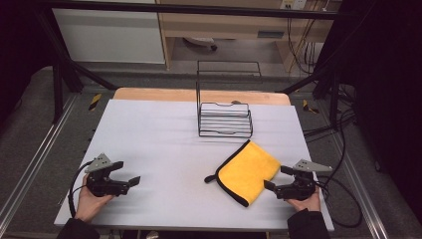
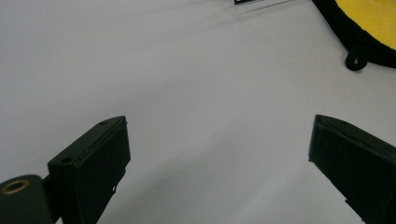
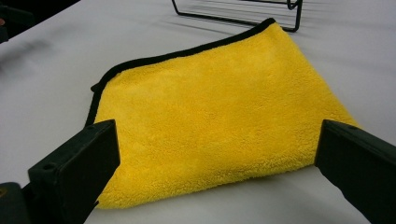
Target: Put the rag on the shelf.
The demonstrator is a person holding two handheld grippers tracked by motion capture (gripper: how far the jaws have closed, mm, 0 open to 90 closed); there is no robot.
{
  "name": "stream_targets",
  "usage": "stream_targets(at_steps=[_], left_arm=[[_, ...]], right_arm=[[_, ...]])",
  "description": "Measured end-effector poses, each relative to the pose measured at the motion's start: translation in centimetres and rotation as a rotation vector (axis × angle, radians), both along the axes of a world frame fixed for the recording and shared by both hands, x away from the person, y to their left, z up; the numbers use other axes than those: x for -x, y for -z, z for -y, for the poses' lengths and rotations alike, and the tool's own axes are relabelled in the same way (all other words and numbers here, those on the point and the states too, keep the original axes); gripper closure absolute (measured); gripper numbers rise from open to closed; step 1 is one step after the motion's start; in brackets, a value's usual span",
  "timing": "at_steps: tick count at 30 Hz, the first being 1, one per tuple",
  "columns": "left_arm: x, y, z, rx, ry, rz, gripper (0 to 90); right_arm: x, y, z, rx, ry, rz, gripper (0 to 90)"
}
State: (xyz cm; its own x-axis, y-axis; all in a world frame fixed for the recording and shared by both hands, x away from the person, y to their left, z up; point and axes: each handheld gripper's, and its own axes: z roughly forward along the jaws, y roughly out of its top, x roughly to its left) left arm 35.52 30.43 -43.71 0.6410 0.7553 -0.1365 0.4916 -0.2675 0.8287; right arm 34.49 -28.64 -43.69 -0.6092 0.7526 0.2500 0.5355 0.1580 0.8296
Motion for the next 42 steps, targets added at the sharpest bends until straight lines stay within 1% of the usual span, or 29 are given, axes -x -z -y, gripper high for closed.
stream_targets(at_steps=[10,13,16,20,25,26,30,34,35,36,40,42], left_arm=[[0.0,0.0,0.3,-0.007,0.006,-0.007,5.4],[0.0,-0.1,0.6,-0.009,0.005,-0.016,5.4],[0.0,-0.1,1.0,-0.008,0.007,-0.025,5.5],[0.0,-0.1,1.6,-0.017,0.01,-0.037,5.4],[0.0,-0.2,2.5,-0.011,0.019,-0.047,5.5],[0.0,-0.3,2.8,-0.01,0.016,-0.048,5.5],[-0.2,-0.7,3.9,0.001,0.029,-0.058,5.9],[-0.3,-1.1,5.4,-0.019,0.044,-0.06,6.6],[-0.3,-1.3,6.2,-0.027,0.055,-0.06,6.8],[-0.3,-1.3,6.2,-0.027,0.055,-0.06,7.1],[-0.5,-1.4,7.8,-0.035,0.077,-0.066,7.6],[-0.7,-1.5,8.7,-0.041,0.085,-0.07,8.4]], right_arm=[[0.0,0.0,0.0,0.003,0.001,-0.002,0.6],[0.1,0.0,-0.1,0.005,0.007,-0.007,0.6],[0.1,-0.1,-0.2,0.003,0.011,-0.006,0.6],[0.1,-0.1,-0.3,0.005,0.011,-0.011,0.6],[0.1,-0.1,-0.6,0.013,0.009,-0.012,0.7],[0.1,-0.1,-0.6,0.015,0.007,-0.008,0.7],[0.1,-0.2,-0.9,0.016,0.008,-0.014,0.9],[0.1,-0.1,-1.2,0.019,0.008,-0.021,1.0],[0.1,-0.1,-1.2,0.023,0.007,-0.021,1.0],[0.1,-0.1,-1.3,0.023,0.008,-0.025,1.0],[0.1,0.0,-1.4,0.026,0.007,-0.024,1.1],[0.2,0.0,-1.5,0.025,0.011,-0.036,1.1]])
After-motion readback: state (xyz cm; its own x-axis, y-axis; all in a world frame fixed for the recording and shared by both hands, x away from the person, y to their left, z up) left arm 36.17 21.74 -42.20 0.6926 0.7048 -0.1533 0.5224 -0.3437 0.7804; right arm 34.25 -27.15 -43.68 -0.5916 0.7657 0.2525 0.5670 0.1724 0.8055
